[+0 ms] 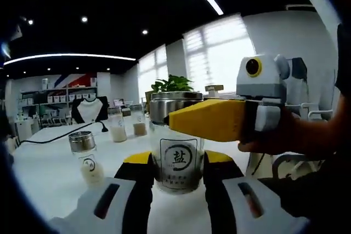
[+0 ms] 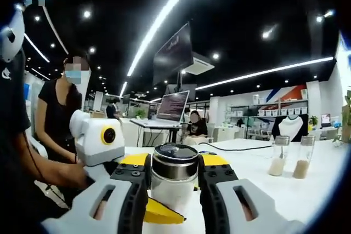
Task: Rotate the seasoning bottle until the label or dispensing opening points toward the visible target arrow and the bottle remains upright within the marked orientation range
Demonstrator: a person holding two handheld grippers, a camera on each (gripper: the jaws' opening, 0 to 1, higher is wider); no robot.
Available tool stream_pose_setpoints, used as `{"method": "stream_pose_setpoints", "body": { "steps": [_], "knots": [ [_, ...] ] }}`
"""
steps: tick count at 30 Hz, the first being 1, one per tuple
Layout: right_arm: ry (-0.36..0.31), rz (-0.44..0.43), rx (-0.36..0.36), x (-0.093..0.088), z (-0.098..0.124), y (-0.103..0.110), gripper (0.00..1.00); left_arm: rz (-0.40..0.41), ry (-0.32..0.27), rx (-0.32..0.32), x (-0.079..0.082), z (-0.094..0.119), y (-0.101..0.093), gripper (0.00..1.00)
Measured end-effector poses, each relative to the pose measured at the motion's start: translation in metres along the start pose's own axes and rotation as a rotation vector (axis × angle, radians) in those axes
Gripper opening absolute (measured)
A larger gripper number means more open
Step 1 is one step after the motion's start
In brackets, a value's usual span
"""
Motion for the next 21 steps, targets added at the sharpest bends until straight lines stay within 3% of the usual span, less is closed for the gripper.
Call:
{"method": "stream_pose_setpoints", "body": {
  "steps": [3, 14, 18, 21],
  "knots": [
    [-0.006, 0.011, -0.052, -0.002, -0.002, -0.001, 0.31, -0.053, 0.026, 0.074, -0.003, -0.001, 0.005, 0.36],
    [-0.026, 0.001, -0.196, -0.008, -0.008, -0.007, 0.31, -0.053, 0.052, 0.228, -0.010, -0.003, 0.014, 0.37],
    [-0.024, -0.005, -0.223, -0.011, -0.008, -0.009, 0.31, -0.022, 0.043, 0.247, -0.011, -0.002, 0.014, 0.37],
    [-0.014, -0.026, -0.223, -0.011, -0.005, -0.010, 0.30, -0.071, 0.042, 0.229, -0.010, -0.004, 0.013, 0.37]
  ]
}}
Point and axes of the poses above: the point that each gripper's makers call its tool centre point, and the gripper's own axes: z roughly backward along the fingers, y roughly to its left, x roughly out of its top, the point moved 1 cm from there along z, roughly backward along the fingers, and after that the axes turned 9 degrees about -z, right-handed, at the moved point
